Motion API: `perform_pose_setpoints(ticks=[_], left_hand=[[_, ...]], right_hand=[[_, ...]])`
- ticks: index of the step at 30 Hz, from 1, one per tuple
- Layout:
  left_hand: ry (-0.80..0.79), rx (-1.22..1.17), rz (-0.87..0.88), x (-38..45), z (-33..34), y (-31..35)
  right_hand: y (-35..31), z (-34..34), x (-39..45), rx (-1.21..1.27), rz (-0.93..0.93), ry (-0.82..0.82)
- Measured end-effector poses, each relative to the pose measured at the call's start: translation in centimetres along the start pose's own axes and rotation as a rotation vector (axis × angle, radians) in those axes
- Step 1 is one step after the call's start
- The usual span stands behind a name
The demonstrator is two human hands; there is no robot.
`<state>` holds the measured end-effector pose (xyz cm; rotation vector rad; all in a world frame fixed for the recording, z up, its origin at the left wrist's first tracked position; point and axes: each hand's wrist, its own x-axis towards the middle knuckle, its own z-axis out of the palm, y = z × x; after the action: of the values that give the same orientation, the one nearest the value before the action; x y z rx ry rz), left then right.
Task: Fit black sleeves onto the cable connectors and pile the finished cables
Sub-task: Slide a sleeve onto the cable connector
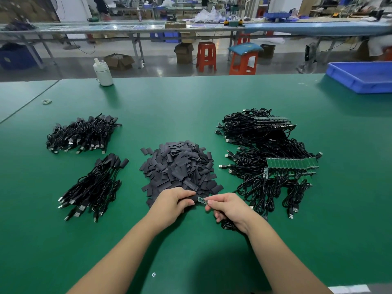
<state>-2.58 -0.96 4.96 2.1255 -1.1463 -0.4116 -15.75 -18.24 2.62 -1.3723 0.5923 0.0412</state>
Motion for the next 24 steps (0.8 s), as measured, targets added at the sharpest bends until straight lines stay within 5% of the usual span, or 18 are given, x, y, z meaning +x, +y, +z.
perform_pose_setpoints(ticks=[24], left_hand=[[-0.039,0.238,0.073,0.22,0.16,0.18]], right_hand=[[-0.19,-0.15,-0.31,-0.024,0.014,-0.023]])
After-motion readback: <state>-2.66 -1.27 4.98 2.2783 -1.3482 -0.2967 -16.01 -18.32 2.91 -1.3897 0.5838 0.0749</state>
